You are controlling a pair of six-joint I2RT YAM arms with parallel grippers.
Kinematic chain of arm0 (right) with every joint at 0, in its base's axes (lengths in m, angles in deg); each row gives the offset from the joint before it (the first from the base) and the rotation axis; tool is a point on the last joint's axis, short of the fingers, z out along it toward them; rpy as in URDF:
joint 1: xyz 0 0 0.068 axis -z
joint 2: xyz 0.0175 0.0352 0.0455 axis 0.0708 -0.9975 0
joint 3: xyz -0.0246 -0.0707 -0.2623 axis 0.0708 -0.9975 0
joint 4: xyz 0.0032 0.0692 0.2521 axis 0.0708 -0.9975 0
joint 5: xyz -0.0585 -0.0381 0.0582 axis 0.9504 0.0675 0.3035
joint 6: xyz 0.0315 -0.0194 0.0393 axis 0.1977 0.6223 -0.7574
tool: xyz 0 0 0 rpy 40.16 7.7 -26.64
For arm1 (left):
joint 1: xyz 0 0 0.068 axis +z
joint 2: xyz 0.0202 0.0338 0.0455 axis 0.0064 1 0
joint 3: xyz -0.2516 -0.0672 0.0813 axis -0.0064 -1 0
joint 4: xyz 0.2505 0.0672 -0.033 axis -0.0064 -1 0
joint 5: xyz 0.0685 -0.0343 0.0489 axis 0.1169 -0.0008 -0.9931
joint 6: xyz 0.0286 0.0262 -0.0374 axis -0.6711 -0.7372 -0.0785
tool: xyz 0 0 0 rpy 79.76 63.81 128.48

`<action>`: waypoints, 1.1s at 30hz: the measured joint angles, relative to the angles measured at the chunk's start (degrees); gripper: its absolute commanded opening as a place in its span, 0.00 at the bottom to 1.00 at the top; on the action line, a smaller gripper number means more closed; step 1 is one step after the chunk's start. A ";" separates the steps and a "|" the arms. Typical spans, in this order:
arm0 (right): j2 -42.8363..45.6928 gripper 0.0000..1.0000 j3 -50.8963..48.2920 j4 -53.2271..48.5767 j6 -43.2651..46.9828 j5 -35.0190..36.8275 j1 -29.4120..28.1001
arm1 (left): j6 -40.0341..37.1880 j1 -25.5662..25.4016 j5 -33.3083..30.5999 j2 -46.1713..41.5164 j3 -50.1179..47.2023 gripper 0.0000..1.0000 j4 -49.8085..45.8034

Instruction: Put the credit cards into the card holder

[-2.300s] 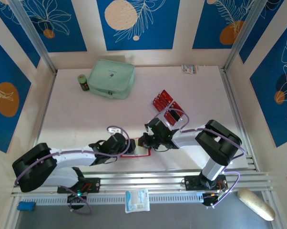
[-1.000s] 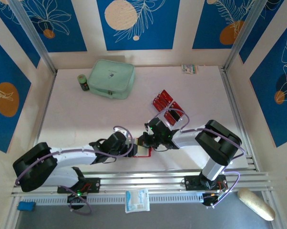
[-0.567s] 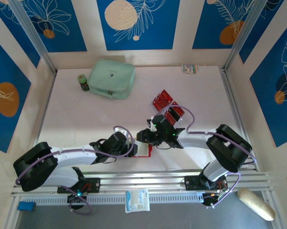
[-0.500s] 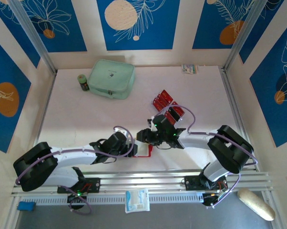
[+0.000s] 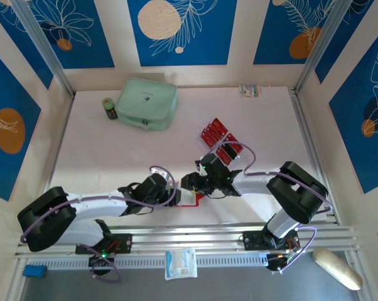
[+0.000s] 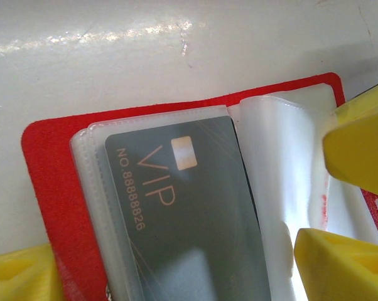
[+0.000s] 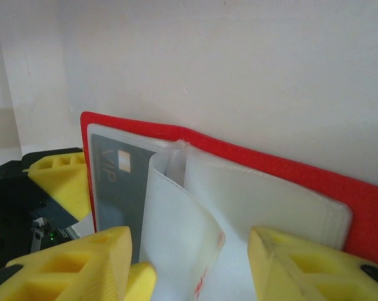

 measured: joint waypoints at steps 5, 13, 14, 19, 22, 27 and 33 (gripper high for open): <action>-1.09 0.49 1.16 -0.13 0.48 -0.66 -0.17 | 0.00 -0.02 0.00 -0.15 -0.20 0.83 0.24; -1.25 0.48 3.30 -3.08 2.05 -0.61 -1.25 | 0.00 -0.02 0.28 -1.73 -1.09 0.85 1.27; -1.25 0.48 3.58 -3.54 2.21 -0.57 -1.40 | 0.02 -0.02 0.33 -2.01 -1.14 0.85 1.31; -0.48 0.48 4.83 -6.12 3.06 -0.42 -2.16 | 0.02 -0.07 1.14 -3.26 -1.75 0.88 1.51; -0.37 0.48 5.86 -7.54 3.67 -0.20 -2.67 | 0.11 -0.07 1.64 -4.31 -2.14 0.90 1.49; -0.37 0.48 7.82 -10.67 4.31 0.90 -3.76 | 0.26 -0.07 1.75 -8.24 -3.41 0.93 -1.40; -0.37 0.48 10.62 -15.45 5.29 2.67 -4.87 | 1.05 -0.07 0.68 -17.20 -4.85 0.98 -6.82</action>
